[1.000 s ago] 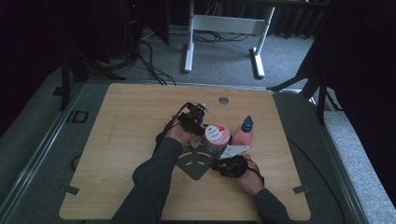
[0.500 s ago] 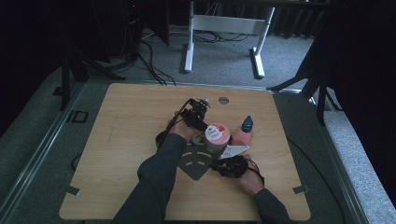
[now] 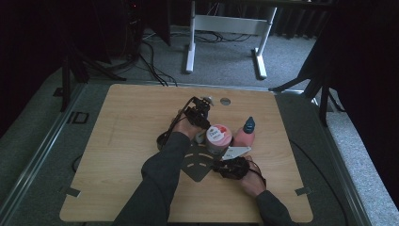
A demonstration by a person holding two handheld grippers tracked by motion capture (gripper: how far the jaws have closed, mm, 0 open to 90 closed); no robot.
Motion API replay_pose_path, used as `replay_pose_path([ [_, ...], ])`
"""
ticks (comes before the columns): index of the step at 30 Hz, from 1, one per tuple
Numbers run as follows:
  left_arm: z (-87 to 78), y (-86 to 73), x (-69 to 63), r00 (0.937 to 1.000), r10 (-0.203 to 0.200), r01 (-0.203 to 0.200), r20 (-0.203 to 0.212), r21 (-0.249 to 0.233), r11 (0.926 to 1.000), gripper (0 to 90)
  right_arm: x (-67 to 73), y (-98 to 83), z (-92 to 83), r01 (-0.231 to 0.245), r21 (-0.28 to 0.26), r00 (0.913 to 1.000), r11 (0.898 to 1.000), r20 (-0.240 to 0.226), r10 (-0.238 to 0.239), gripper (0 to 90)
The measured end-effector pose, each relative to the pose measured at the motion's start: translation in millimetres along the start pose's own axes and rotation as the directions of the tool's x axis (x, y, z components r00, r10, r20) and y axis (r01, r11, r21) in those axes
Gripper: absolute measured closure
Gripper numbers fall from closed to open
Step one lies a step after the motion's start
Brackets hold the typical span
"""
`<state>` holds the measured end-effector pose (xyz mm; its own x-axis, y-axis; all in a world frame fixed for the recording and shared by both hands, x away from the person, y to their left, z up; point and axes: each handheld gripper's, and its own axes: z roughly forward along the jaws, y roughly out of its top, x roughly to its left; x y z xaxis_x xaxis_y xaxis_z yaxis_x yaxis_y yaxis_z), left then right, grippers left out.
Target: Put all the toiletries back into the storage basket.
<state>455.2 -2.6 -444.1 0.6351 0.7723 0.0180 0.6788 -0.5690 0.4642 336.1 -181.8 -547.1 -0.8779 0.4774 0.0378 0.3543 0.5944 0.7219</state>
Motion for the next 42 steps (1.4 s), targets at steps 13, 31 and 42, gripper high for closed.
replay_pose_path([
  [13, 3.0, 3.4, 2.0, 0.9999, -0.013, 0.013, -0.002, -0.022, 0.9997, 54.5, 0.9, 0.4, 2.0, 0.002, 0.004, 1.0, 1.0, -0.003, -0.002, 74.3],
  [31, 4.8, 3.0, 4.7, 0.9992, -0.035, 0.035, 0.02, -0.043, 0.9984, 53.0, 1.1, 0.6, 2.6, 0.003, 0.004, 1.0, 1.0, -0.006, -0.003, 74.2],
  [42, 0.8, -3.3, 9.8, 0.998, -0.055, 0.056, 0.03, -0.05, 0.9971, 41.7, 2.0, 0.6, 2.7, 0.002, 0.007, 1.0, 1.0, -0.008, -0.002, 74.0],
])
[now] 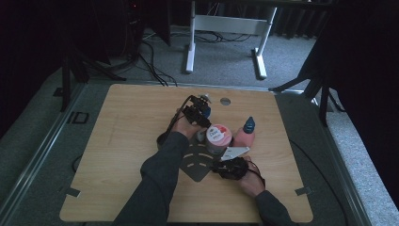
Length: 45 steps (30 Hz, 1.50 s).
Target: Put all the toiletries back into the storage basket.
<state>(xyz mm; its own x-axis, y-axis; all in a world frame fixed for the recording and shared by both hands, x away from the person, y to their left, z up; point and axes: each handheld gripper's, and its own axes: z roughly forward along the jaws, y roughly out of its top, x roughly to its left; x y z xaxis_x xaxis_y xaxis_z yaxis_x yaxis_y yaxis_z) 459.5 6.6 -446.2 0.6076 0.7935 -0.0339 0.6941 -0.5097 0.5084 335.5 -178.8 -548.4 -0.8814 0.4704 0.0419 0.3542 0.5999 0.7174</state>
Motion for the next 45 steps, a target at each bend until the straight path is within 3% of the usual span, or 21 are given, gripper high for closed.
replay_pose_path([
  [15, -24.2, -21.0, 4.9, 0.9995, 0.031, -0.031, 0.007, -0.053, 0.9981, 40.3, -0.1, 0.1, -1.9, -0.001, 0.001, 1.0, 1.0, 0.001, 0.001, 71.4],
  [20, -29.9, -32.7, 7.7, 0.9983, 0.058, -0.058, -0.003, -0.037, 0.9976, 39.6, 0.4, 0.5, -3.7, -0.002, 0.003, 1.0, 1.0, -0.001, 0.002, 70.9],
  [23, -33.7, -41.9, 10.3, 0.9986, 0.052, -0.052, 0.003, -0.054, 0.9972, 40.7, 1.0, 1.3, -5.7, -0.002, 0.003, 1.0, 1.0, -0.003, 0.002, 70.6],
  [26, -36.7, -49.8, 14.0, 0.9978, 0.063, -0.064, -0.022, -0.055, 0.9965, 41.9, 1.2, 1.9, -7.5, -0.005, 0.001, 1.0, 1.0, -0.006, 0.005, 70.2],
  [28, -39.8, -55.1, 16.1, 0.9983, 0.053, -0.055, -0.023, -0.081, 0.9952, 44.0, 1.4, 2.0, -8.6, -0.003, 0.002, 1.0, 1.0, -0.005, 0.003, 69.8],
  [37, -43.5, -77.9, 25.4, 0.999, 0.033, -0.036, -0.03, -0.103, 0.994, 48.8, 1.8, -0.1, -16.9, -0.006, 0.008, 0.9999, 1.0, 0.008, 0.006, 70.0],
  [45, -41.4, -92.8, 30.8, 0.9986, 0.04, -0.043, -0.035, -0.1, 0.994, 51.6, -1.4, -2.0, -26.9, -0.015, 0.005, 0.9995, 1.0, 0.028, 0.015, 69.9],
])
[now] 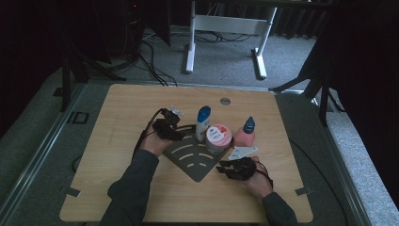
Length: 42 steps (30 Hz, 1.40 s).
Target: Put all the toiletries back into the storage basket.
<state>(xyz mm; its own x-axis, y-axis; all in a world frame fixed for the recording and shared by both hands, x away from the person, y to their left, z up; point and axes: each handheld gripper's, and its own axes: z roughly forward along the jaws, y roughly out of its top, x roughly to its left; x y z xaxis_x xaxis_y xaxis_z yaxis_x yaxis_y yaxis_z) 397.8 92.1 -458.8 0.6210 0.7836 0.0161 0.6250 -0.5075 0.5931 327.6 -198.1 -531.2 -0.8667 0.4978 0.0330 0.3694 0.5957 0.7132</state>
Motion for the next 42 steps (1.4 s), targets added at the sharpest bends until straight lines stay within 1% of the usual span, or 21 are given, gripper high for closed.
replay_pose_path([
  [3, 1.6, -5.4, -0.2, 1.0, 0.008, -0.008, 0.0, 0.009, 0.9999, 52.0, -2.9, -0.3, -7.0, -0.008, -0.005, 0.9998, 1.0, 0.016, 0.008, 69.9],
  [7, 2.7, -10.6, -0.4, 0.9999, 0.014, -0.014, 0.002, 0.007, 0.9999, 51.9, -6.2, 0.3, -12.6, -0.011, -0.011, 0.9995, 1.0, 0.028, 0.011, 69.9],
  [8, 3.0, -11.6, -0.5, 0.9999, 0.014, -0.014, 0.0, 0.006, 0.9999, 51.8, -8.6, 1.2, -16.7, -0.013, -0.01, 0.9991, 1.0, 0.04, 0.013, 69.9],
  [11, 3.5, -13.6, -0.2, 0.9999, 0.014, -0.014, 0.003, 0.008, 0.9999, 51.6, -9.8, 1.7, -18.7, -0.016, -0.011, 0.9988, 1.0, 0.046, 0.016, 69.9],
  [12, 4.7, -16.4, -0.5, 0.9998, 0.019, -0.019, 0.005, 0.012, 0.9997, 51.6, -11.0, 2.2, -20.8, -0.016, -0.011, 0.9985, 1.0, 0.051, 0.017, 69.8],
  [13, 5.4, -17.5, -0.8, 0.9998, 0.02, -0.02, 0.003, 0.013, 0.9997, 51.4, -14.5, 3.8, -26.6, -0.02, -0.011, 0.9974, 1.0, 0.069, 0.021, 69.8],
  [15, 6.7, -19.5, -0.9, 0.9998, 0.019, -0.019, 0.006, 0.015, 0.9997, 51.5, -17.6, 5.6, -31.3, -0.02, -0.008, 0.9963, 1.0, 0.084, 0.02, 69.8],
  [22, 9.9, -25.1, -2.0, 0.9997, 0.02, -0.021, 0.01, 0.018, 0.9996, 52.2, -28.9, 12.8, -48.1, -0.022, 0.002, 0.9919, 1.0, 0.125, 0.021, 69.8],
  [24, 11.0, -26.3, -2.2, 0.9997, 0.021, -0.022, 0.01, 0.022, 0.9995, 52.5, -31.5, 14.4, -51.8, -0.029, 0.003, 0.9904, 1.0, 0.135, 0.029, 69.6],
  [25, 11.5, -26.8, -2.4, 0.9997, 0.023, -0.023, 0.01, 0.021, 0.9995, 52.5, -33.3, 15.1, -53.7, -0.024, 0.004, 0.9899, 1.0, 0.14, 0.023, 69.5],
  [30, 14.0, -31.5, -3.0, 0.9997, 0.024, -0.024, 0.01, 0.019, 0.9995, 52.5, -39.5, 18.1, -62.4, -0.043, 0.005, 0.9869, 0.999, 0.156, 0.042, 69.0],
  [32, 15.0, -33.7, -2.3, 0.9998, 0.019, -0.019, 0.01, 0.022, 0.9996, 52.6, -42.1, 18.8, -65.0, -0.042, 0.007, 0.9859, 0.999, 0.162, 0.04, 68.7],
  [38, 19.0, -41.4, 0.0, 0.9999, 0.009, -0.009, 0.007, 0.031, 0.9995, 56.1, -47.2, 19.9, -71.6, -0.051, 0.002, 0.9825, 0.999, 0.18, 0.05, 68.3],
  [42, 21.8, -46.5, -0.3, 0.9999, 0.011, -0.011, 0.007, 0.037, 0.9992, 58.0, -50.2, 21.2, -76.5, -0.058, -0.002, 0.9799, 0.998, 0.191, 0.057, 68.2],
])
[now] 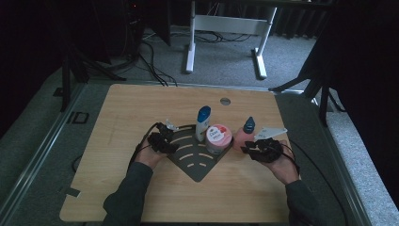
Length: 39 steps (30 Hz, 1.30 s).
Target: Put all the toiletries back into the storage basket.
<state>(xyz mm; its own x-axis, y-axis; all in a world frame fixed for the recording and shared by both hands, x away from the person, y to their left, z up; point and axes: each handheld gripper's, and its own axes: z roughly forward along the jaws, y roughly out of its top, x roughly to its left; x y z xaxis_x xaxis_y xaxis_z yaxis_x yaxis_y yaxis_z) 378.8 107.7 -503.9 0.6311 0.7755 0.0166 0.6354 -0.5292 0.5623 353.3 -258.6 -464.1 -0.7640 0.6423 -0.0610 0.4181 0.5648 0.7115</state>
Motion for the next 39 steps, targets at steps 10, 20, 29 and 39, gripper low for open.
replay_pose_path([
  [10, -2.6, -11.5, 6.7, 0.9982, -0.043, 0.043, -0.041, -0.017, 0.9989, 57.5, -10.3, 2.8, -6.4, -0.026, -0.004, 0.999, 1.0, 0.036, 0.026, 66.6],
  [20, -13.3, -19.4, 23.7, 0.991, -0.094, 0.091, -0.095, -0.044, 0.9949, 53.9, -18.6, 5.8, -15.1, -0.043, -0.018, 0.9972, 0.999, 0.061, 0.044, 66.6],
  [29, -8.5, -22.0, 37.3, 0.986, -0.12, 0.119, -0.116, -0.018, 0.9927, 57.6, -27.4, 10.0, -19.2, -0.059, -0.013, 0.9945, 0.998, 0.086, 0.06, 66.6],
  [39, 3.3, -18.3, 43.4, 0.9865, -0.132, 0.134, -0.098, 0.02, 0.9908, 66.5, -37.2, 17.6, -17.1, -0.089, -0.006, 0.9917, 0.996, 0.093, 0.089, 62.0],
])
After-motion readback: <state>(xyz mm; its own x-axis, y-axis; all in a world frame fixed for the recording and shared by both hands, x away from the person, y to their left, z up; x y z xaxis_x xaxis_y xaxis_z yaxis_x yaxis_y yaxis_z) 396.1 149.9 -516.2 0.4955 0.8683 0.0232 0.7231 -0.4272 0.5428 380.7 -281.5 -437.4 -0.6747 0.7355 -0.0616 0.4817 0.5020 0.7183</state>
